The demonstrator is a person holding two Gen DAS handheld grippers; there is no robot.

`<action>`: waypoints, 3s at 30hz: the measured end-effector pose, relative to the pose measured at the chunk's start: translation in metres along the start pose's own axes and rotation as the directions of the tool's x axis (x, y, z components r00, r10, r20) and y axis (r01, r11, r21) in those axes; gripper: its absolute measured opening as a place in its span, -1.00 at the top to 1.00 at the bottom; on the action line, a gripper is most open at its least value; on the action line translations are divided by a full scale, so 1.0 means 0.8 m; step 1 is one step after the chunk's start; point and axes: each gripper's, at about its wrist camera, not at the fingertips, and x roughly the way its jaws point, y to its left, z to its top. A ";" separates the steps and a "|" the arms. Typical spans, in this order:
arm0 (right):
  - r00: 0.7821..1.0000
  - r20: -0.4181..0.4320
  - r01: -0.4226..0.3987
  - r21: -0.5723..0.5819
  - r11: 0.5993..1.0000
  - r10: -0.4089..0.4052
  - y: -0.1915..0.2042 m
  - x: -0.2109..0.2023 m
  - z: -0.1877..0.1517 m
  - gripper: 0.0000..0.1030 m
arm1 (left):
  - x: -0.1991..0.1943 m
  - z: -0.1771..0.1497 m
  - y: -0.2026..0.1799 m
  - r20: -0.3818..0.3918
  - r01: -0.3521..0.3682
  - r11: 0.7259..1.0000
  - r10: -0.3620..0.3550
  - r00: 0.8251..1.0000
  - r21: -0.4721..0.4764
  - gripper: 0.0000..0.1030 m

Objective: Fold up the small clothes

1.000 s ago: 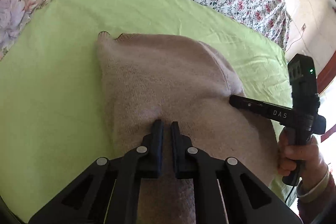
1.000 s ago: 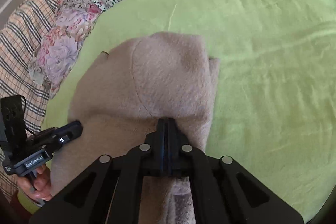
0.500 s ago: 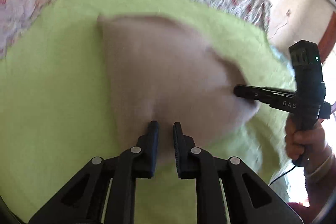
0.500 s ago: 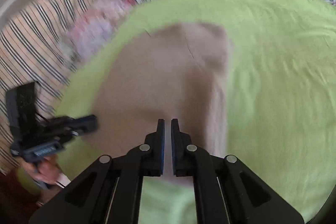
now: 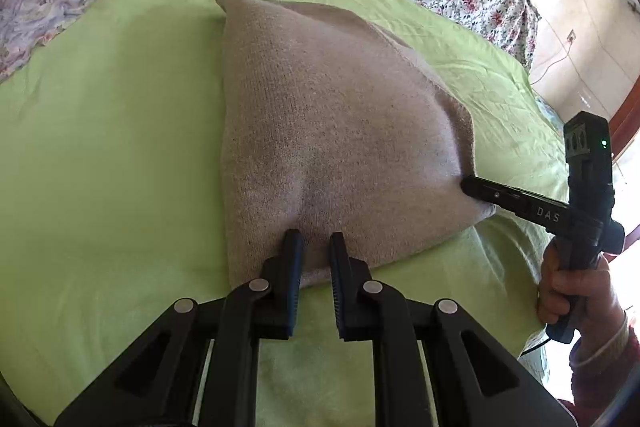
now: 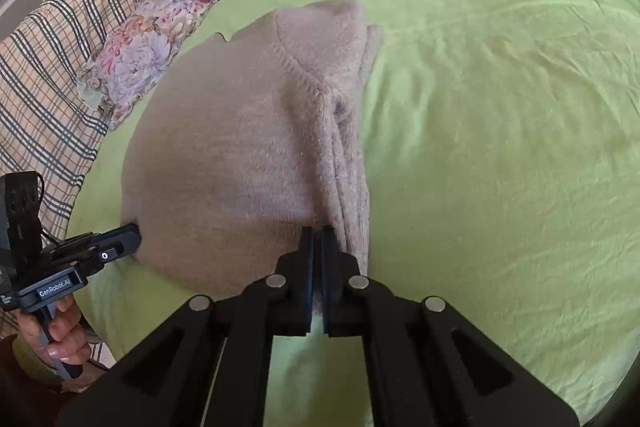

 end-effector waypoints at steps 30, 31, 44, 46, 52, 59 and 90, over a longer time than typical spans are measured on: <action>0.998 0.049 0.037 -0.052 0.998 -0.035 0.038 -0.090 -0.045 -0.19 | -0.103 -0.033 -0.011 0.100 -0.177 0.984 0.178 0.979 -0.023 -0.56; 0.998 0.045 0.036 -0.059 0.998 -0.034 0.041 -0.090 -0.045 -0.21 | -0.105 -0.033 -0.010 0.101 -0.178 0.984 0.180 0.978 -0.026 -0.56; 0.998 0.052 0.037 -0.108 0.993 -0.032 0.065 -0.096 -0.043 -0.50 | -0.122 -0.027 -0.001 0.118 -0.248 0.969 0.248 0.962 -0.012 -0.59; 0.998 0.048 0.039 -0.110 0.993 -0.033 0.066 -0.097 -0.044 -0.51 | -0.120 -0.028 -0.001 0.110 -0.241 0.970 0.241 0.964 -0.009 -0.59; 0.999 0.036 0.036 -0.112 0.993 -0.032 0.062 -0.094 -0.046 -0.57 | -0.115 -0.032 -0.010 0.089 -0.264 0.964 0.260 0.961 0.031 -0.60; 0.999 0.038 0.043 -0.110 0.993 -0.039 0.060 -0.086 -0.033 -0.61 | -0.101 -0.018 -0.018 0.063 -0.326 0.943 0.322 0.944 0.061 -0.62; 0.999 0.045 0.022 -0.111 0.994 -0.017 0.072 -0.056 0.027 -0.68 | -0.078 0.048 -0.010 0.053 -0.352 0.935 0.349 0.936 0.043 -0.64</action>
